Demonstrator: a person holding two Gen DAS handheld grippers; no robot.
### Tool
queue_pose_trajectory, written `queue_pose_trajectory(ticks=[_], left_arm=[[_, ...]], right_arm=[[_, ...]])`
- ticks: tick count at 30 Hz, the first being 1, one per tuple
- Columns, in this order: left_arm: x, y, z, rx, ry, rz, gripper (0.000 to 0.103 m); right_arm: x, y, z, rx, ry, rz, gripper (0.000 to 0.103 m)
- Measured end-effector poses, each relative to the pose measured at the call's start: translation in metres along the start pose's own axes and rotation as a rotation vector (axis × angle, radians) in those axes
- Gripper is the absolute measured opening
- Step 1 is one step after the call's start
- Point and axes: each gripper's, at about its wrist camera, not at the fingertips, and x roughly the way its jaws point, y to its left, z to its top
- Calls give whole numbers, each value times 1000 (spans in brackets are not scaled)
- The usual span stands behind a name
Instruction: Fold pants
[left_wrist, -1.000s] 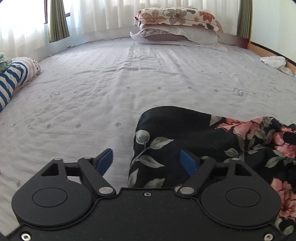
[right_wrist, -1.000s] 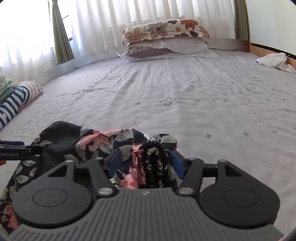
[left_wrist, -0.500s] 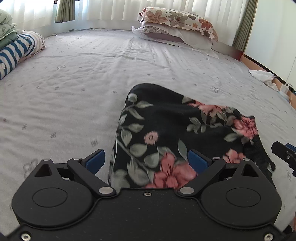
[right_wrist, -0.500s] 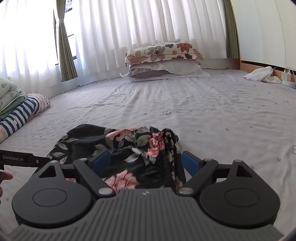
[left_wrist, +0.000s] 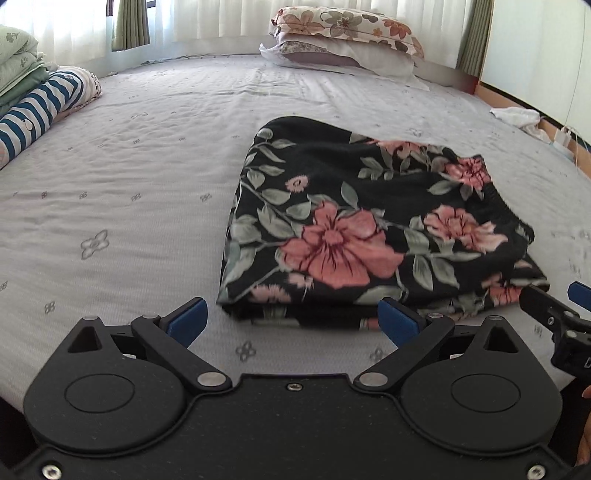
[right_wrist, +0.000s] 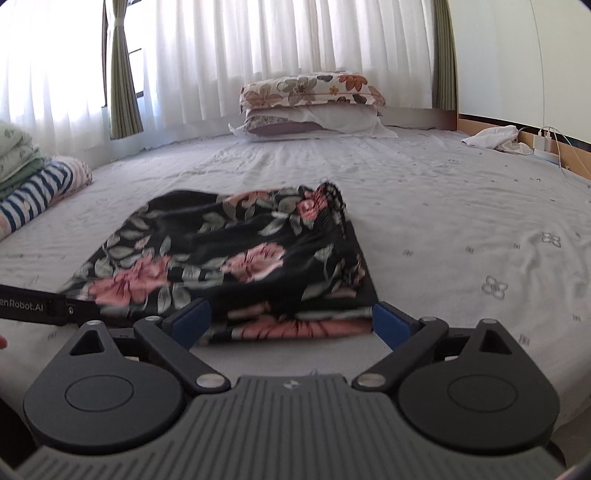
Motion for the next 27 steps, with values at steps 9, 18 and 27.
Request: queue_pose_trajectory(ticks=[9, 18, 27], left_arm=[[6, -5, -18, 35, 17, 26, 101], [12, -11, -21, 61, 17, 36, 103], [15, -9, -21, 62, 18, 27, 103]], right_arm=[[4, 16, -18, -64, 47, -2, 101], [14, 19, -23, -84, 93, 6, 103], [24, 20, -19, -85, 123, 6, 103]])
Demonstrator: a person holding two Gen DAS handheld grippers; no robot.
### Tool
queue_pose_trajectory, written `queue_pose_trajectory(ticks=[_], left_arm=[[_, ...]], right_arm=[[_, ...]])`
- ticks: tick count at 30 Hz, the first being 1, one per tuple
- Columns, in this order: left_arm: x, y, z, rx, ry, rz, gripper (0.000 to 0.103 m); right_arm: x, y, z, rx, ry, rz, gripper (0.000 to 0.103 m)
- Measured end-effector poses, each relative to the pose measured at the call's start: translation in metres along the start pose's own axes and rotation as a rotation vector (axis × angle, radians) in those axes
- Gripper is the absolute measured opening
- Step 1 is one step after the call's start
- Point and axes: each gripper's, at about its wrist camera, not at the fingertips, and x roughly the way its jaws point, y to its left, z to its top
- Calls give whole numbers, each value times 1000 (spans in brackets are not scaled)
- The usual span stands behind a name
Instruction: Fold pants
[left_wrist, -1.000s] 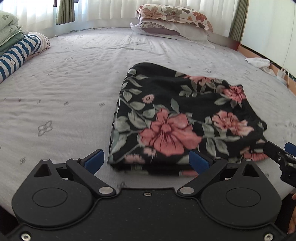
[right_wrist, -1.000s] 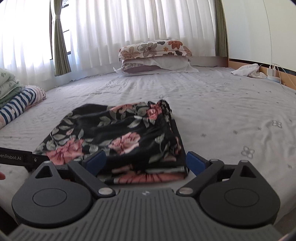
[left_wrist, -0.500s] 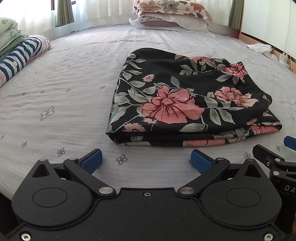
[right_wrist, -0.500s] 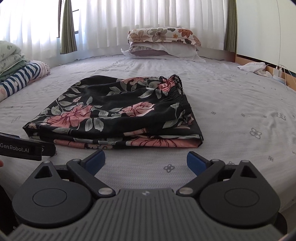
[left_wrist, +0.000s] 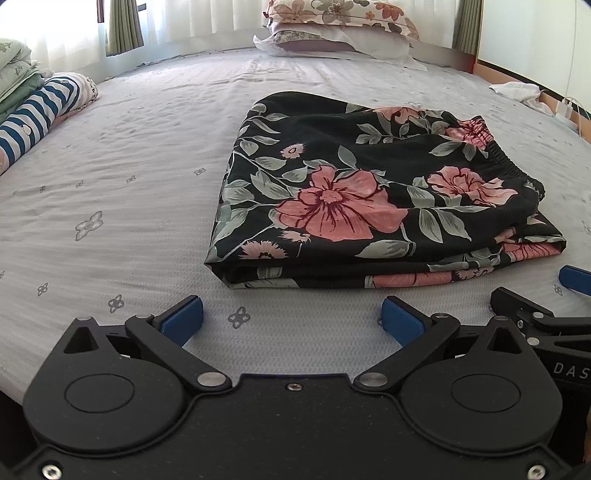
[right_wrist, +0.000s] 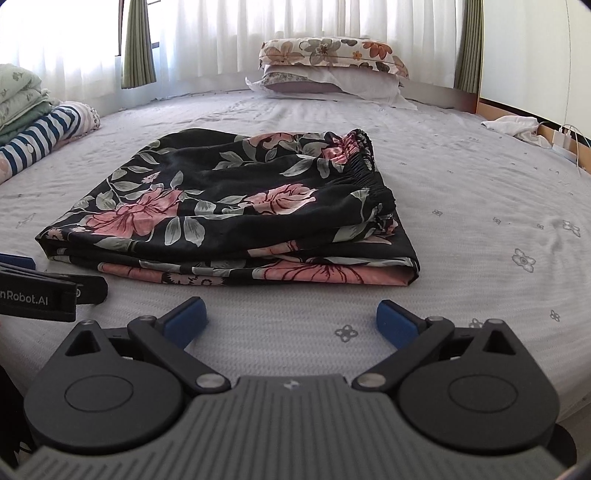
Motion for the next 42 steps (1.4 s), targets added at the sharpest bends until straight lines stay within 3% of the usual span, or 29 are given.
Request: queue_pose_trajectory(ticks=[42], left_arm=[[5, -1, 4, 18, 30, 7, 103]], right_arm=[[10, 4, 4, -9, 46, -22, 103]])
